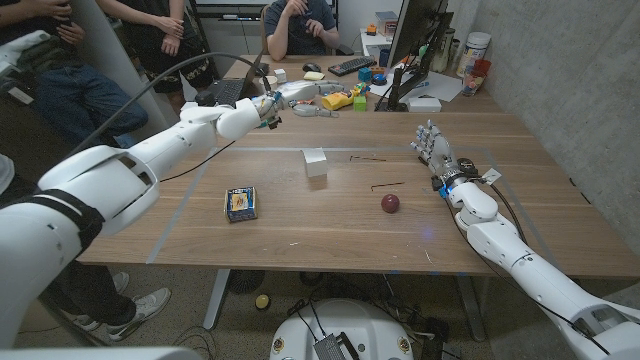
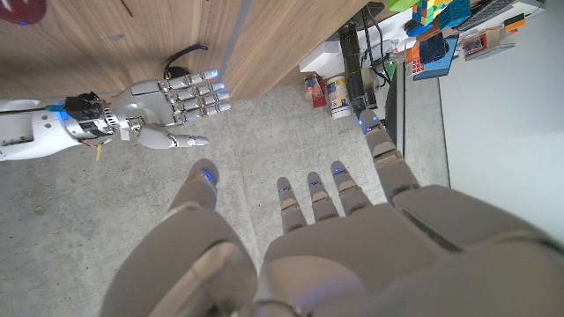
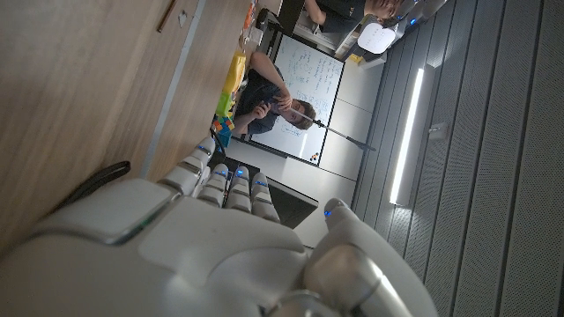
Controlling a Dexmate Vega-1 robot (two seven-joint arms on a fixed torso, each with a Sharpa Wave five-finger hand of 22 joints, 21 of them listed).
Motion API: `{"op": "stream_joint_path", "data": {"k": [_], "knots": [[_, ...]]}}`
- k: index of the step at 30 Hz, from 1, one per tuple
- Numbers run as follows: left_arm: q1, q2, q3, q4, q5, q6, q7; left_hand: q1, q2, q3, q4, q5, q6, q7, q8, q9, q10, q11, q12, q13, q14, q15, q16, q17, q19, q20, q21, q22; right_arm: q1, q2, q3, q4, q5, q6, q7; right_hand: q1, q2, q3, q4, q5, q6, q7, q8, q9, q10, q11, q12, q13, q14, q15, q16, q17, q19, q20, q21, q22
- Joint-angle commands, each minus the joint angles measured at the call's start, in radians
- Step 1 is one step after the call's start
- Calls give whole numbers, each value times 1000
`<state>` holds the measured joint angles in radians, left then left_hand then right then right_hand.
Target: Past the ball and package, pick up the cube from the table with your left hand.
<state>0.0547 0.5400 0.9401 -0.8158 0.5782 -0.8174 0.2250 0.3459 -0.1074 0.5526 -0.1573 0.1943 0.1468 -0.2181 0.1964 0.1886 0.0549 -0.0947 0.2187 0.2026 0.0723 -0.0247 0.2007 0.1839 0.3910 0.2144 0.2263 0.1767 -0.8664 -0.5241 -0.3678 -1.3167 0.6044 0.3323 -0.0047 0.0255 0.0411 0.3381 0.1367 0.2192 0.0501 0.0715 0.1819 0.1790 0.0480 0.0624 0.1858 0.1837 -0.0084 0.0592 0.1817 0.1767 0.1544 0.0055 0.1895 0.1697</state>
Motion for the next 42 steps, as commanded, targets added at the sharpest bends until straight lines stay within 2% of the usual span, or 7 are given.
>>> {"op": "stream_joint_path", "data": {"k": [1,11,16,29,32,35,42], "knots": [[-3,29,17,-40,32,7,-82,21,0,2,-8,6,9,-3,7,3,-3,2,7,4,-6,9,-5,1,6,2,-4,1,17,8,-6,17,-5,-1,2,-7,-2,-8,-1,6,-2,3,7,4,0,-6,5,3,4,3,8,4,8,1,6,2],[16,63,12,-105,15,30,-228,54,-6,-1,-13,10,15,-3,8,4,6,6,10,4,15,14,0,1,14,0,-8,1,37,17,-11,41,-7,1,13,-7,-2,-11,0,7,-3,3,7,4,0,-8,5,3,5,4,8,4,8,2,5,2],[19,60,17,-92,6,28,-284,65,-12,-4,-14,11,16,-3,8,4,5,11,10,4,15,9,-1,1,22,0,-8,1,39,20,-9,47,-6,7,10,-7,-3,-13,0,7,-3,3,8,4,0,-7,5,3,6,4,8,4,8,2,5,2],[41,74,13,-123,2,76,-377,87,-25,-13,-13,14,21,-3,9,4,15,11,13,4,27,11,1,1,39,0,-8,2,33,18,-1,47,-5,19,5,-6,-3,-17,0,9,-3,3,8,4,3,-7,6,3,8,7,8,4,9,2,5,2],[42,77,15,-132,6,83,-398,97,-27,-16,-13,15,25,-3,9,4,23,20,16,4,37,14,3,1,45,1,-8,2,30,17,0,44,-4,19,4,-6,-2,-18,0,10,-3,2,8,4,3,-11,6,3,8,6,8,3,9,2,5,2],[48,88,13,-159,21,102,-405,116,-31,-23,-11,16,38,-2,12,4,43,24,23,4,64,17,9,1,63,-2,-6,2,28,16,1,42,-3,21,2,-6,-2,-19,0,10,-3,3,8,4,3,-9,6,3,9,6,8,3,8,3,5,2],[61,106,7,-204,38,139,-437,135,-34,-28,-11,17,52,-2,15,4,50,22,24,3,69,21,7,1,76,0,-6,2,21,14,6,36,-3,24,-4,-5,-2,-21,1,11,-3,3,8,4,3,-11,6,3,9,7,8,3,10,2,5,2]]}}
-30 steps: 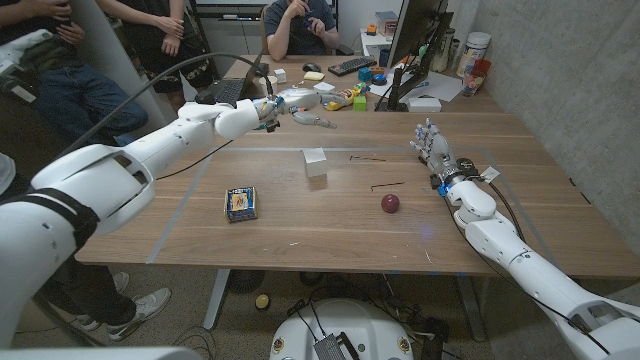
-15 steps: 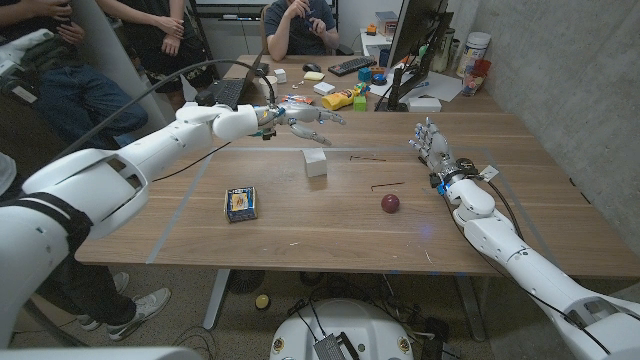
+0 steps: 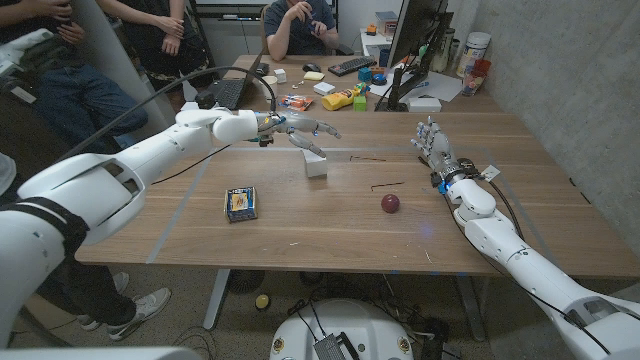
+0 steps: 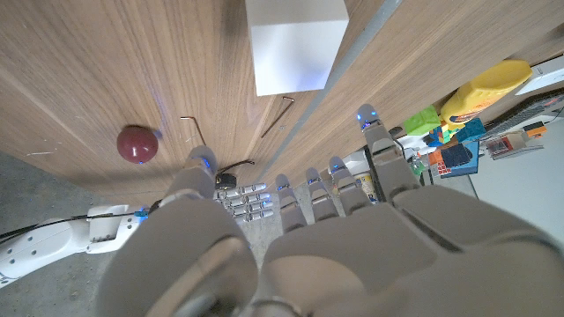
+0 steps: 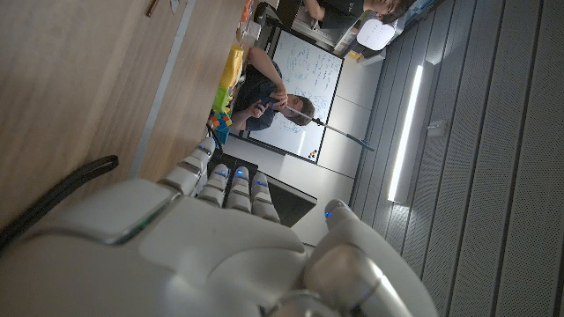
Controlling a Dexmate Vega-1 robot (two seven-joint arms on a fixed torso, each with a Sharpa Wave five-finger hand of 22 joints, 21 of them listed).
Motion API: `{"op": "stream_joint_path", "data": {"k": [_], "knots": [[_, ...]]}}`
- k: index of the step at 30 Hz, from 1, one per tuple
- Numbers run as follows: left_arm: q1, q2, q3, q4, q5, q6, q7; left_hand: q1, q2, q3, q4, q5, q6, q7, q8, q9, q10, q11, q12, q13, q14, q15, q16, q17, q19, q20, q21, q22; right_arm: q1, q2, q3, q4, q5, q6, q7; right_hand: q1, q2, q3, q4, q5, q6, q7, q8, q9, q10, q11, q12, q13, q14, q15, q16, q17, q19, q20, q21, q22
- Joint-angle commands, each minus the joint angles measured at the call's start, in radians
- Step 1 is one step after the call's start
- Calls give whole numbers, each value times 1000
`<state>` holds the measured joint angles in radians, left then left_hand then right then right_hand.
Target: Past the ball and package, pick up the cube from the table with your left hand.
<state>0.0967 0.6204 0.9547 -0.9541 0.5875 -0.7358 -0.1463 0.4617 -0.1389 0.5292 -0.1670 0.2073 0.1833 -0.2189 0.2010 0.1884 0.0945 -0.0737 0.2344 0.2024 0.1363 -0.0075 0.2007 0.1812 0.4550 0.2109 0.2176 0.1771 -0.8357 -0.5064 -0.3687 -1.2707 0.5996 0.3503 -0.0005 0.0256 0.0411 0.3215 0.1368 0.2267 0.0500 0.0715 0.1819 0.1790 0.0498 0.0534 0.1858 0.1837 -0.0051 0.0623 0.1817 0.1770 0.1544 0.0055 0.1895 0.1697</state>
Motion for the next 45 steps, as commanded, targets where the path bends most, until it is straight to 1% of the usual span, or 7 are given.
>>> {"op": "stream_joint_path", "data": {"k": [1,17,36,40,42,44,45], "knots": [[20,26,-8,-67,29,59,-66,20,-2,-5,-1,4,16,-2,11,4,10,2,8,4,5,5,7,4,12,4,2,2,-10,-4,7,-11,2,6,-9,-5,-2,-4,0,3,-3,3,8,4,2,-1,6,3,7,3,9,3,10,3,5,2],[38,52,12,-166,173,169,-64,60,-1,-9,-4,6,25,-2,10,4,5,4,3,4,1,12,0,4,8,4,-7,1,-30,-12,21,-30,7,10,-24,-5,-2,-8,1,5,-3,2,8,4,2,0,6,3,7,5,8,3,11,2,5,2],[24,-8,82,-12,207,151,46,164,28,-9,-2,4,23,-2,2,4,-2,6,-4,4,10,16,-3,4,50,-1,-4,1,-34,-19,22,-45,-3,9,-34,-4,-1,-12,1,6,-3,1,8,4,3,-4,6,3,9,5,8,3,11,3,5,2],[35,-5,90,-16,222,161,109,260,66,-4,-3,-4,52,-1,10,5,34,8,7,3,57,13,8,5,110,-37,6,1,-34,-22,23,-48,-6,8,-37,-4,-1,-13,1,6,-2,1,8,4,3,-2,6,3,9,6,8,3,10,3,5,2],[42,-1,89,-24,231,167,147,341,122,3,0,-9,111,0,23,6,98,14,27,4,135,-2,30,9,167,-70,16,2,-34,-23,23,-49,-8,7,-39,-4,0,-13,1,6,-2,1,9,4,3,-1,6,3,9,7,8,3,11,4,5,2],[53,10,87,-42,250,179,204,449,211,10,-3,-16,178,26,32,9,172,11,47,9,225,-50,55,15,266,-141,43,4,-34,-23,23,-49,-8,7,-38,-4,0,-14,1,6,-2,1,9,4,3,-3,6,3,9,6,8,3,11,3,5,2],[55,12,85,-45,248,180,211,473,219,3,-6,-19,195,32,34,10,194,9,53,10,242,-60,59,16,295,-166,51,4,-33,-23,22,-49,-8,6,-38,-3,-1,-14,1,6,-2,1,9,4,3,-4,6,3,10,5,8,3,11,4,5,2]]}}
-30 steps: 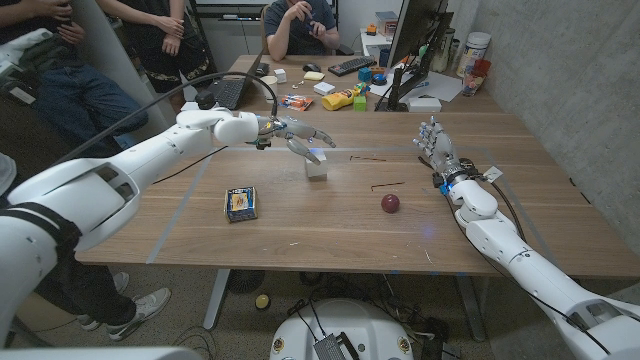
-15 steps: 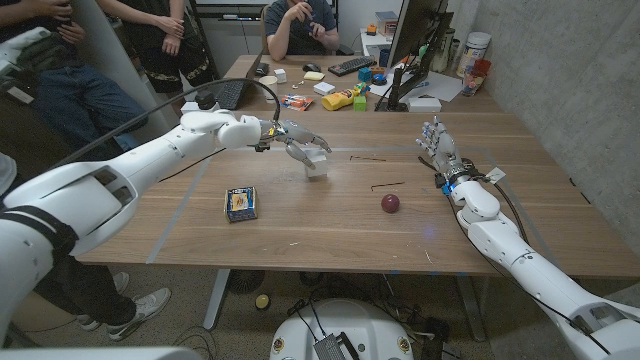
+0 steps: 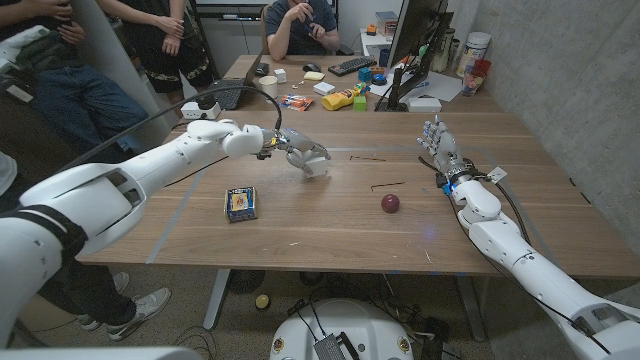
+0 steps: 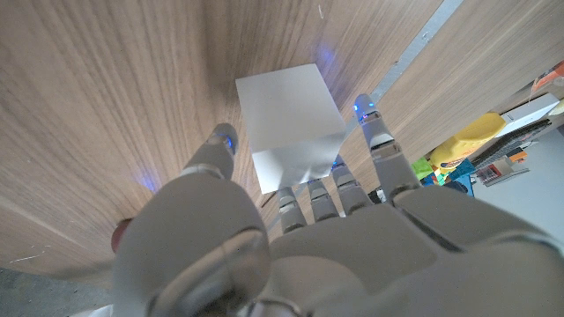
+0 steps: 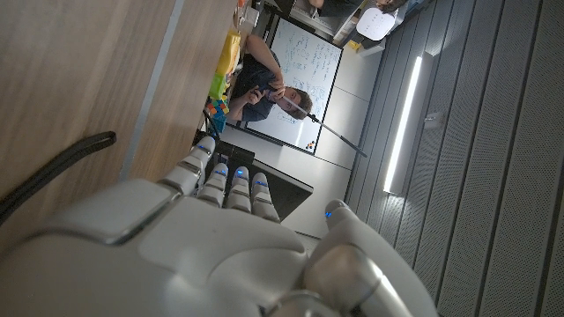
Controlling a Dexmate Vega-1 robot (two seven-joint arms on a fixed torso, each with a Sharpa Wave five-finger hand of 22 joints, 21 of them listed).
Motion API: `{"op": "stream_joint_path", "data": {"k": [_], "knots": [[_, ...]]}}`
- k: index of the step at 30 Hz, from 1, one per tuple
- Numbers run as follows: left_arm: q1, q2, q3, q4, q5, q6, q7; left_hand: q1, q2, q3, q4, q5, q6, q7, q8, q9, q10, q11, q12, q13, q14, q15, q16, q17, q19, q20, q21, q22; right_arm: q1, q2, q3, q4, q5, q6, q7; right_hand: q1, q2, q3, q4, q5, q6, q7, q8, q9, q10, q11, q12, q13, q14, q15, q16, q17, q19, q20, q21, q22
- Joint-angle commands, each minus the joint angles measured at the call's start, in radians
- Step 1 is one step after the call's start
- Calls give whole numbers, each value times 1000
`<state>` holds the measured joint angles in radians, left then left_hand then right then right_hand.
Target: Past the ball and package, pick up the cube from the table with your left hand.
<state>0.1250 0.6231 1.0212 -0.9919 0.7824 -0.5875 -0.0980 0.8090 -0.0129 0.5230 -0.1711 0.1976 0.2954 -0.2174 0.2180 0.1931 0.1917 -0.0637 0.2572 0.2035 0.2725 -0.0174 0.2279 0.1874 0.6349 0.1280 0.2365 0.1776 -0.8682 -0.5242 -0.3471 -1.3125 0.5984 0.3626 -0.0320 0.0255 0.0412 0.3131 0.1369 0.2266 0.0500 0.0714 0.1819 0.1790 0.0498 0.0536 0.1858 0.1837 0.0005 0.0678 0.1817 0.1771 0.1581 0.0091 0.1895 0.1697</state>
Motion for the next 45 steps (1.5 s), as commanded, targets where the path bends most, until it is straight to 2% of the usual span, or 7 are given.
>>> {"op": "stream_joint_path", "data": {"k": [1,3,6,8,11,28,45], "knots": [[31,14,17,-17,59,38,180,156,104,8,-7,-9,108,36,22,6,111,1,33,10,135,-64,41,11,137,-97,38,3,1,-5,0,-6,-8,-6,-7,-3,-1,-6,1,7,-2,2,9,4,4,-4,6,3,5,-1,8,3,7,0,5,2],[42,22,14,-35,77,53,226,206,117,1,-10,-10,170,58,37,7,166,-17,49,12,181,-89,56,14,165,-126,43,2,3,-4,0,-3,-7,-5,-4,-3,-1,-7,0,7,-2,1,9,4,4,-4,6,3,5,-1,8,3,7,0,5,2],[51,28,11,-40,90,54,284,291,142,19,-14,-9,243,86,47,7,228,-32,62,13,270,-136,73,11,234,-169,63,2,6,-2,-2,2,-6,-4,1,-2,-2,-8,0,7,-2,2,9,4,3,-5,6,3,5,0,8,3,6,0,4,2],[52,30,11,-44,90,56,284,321,148,28,-15,-10,269,103,52,8,260,-42,69,13,303,-154,78,10,256,-182,70,3,6,-1,-2,3,-5,-4,1,-2,-3,-8,-1,7,-2,3,9,4,4,-5,6,3,5,1,7,3,5,1,4,2],[56,34,9,-55,94,66,290,359,152,41,-16,-13,299,115,55,8,281,-36,70,13,339,-167,80,10,279,-192,78,3,7,-1,-2,5,-6,-3,1,-1,-4,-9,-1,7,-2,3,9,4,4,-4,6,2,5,-1,7,2,5,1,4,2],[73,56,-8,-124,94,85,247,383,133,40,-12,-22,331,116,55,7,281,-43,60,12,353,-164,70,10,282,-191,78,2,5,0,-2,8,-8,-1,-4,2,-8,-14,-4,8,-2,2,8,4,3,-2,5,2,5,-2,7,2,3,0,3,2],[99,84,-71,-200,71,104,236,396,119,31,-10,-25,346,108,52,7,289,-52,57,11,366,-162,68,13,284,-190,78,3,6,2,-4,8,-9,-1,-1,4,-8,-18,-6,10,-2,2,8,4,4,-4,5,2,5,-1,6,2,-3,-2,2,2]]}}
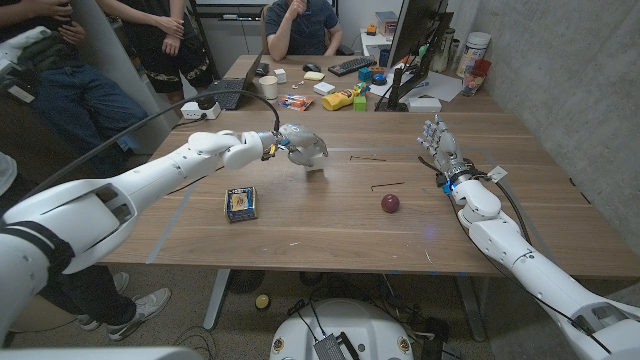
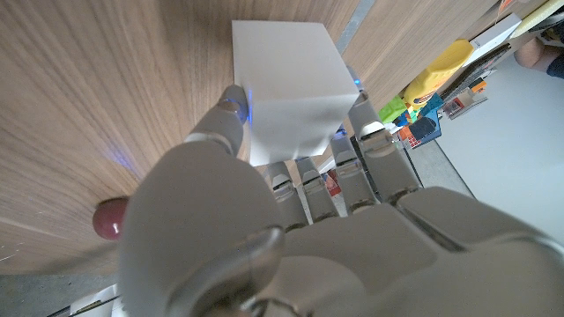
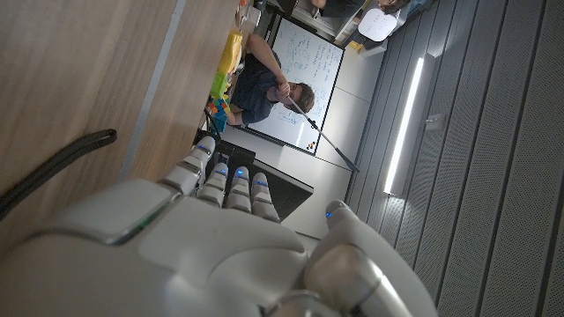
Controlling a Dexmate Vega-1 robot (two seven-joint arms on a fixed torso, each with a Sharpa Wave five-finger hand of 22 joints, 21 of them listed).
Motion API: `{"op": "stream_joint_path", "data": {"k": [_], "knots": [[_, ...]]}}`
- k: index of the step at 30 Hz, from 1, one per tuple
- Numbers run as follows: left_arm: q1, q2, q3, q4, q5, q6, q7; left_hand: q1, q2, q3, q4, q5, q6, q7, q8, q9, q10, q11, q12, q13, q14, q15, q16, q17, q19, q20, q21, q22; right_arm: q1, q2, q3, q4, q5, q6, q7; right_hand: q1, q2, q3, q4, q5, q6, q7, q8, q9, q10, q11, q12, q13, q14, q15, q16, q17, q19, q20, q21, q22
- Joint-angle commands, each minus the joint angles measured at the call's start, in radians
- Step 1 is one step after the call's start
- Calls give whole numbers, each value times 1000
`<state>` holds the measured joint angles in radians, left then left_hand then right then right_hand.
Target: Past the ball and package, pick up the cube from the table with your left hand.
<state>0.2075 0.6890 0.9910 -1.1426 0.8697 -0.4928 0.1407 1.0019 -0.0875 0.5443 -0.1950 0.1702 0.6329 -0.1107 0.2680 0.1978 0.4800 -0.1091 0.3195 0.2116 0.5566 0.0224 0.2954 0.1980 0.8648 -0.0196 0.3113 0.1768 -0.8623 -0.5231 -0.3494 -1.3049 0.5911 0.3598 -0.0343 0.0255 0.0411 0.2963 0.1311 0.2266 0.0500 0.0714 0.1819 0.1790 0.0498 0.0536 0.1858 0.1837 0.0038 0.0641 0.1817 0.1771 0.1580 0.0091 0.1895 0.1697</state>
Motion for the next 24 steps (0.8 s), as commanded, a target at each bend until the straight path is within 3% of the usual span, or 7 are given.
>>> {"op": "stream_joint_path", "data": {"k": [1,24], "knots": [[19,21,-45,-56,-14,12,0,204,194,9,14,2,10,2,2,3,2,-6,-6,3,83,-201,1,2,55,-42,3,3,0,1,-2,0,-1,1,2,4,-8,-2,0,10,-2,2,8,4,4,-2,5,2,2,2,6,2,-3,-2,2,2],[59,59,-132,-169,-38,37,-3,209,200,7,27,2,42,21,1,3,28,-6,-6,3,112,-210,-3,4,66,-42,7,4,-4,-2,-1,-5,-2,6,2,5,-7,-7,-1,12,-2,3,9,4,6,-3,6,2,2,2,6,2,-2,-3,3,2]]}}
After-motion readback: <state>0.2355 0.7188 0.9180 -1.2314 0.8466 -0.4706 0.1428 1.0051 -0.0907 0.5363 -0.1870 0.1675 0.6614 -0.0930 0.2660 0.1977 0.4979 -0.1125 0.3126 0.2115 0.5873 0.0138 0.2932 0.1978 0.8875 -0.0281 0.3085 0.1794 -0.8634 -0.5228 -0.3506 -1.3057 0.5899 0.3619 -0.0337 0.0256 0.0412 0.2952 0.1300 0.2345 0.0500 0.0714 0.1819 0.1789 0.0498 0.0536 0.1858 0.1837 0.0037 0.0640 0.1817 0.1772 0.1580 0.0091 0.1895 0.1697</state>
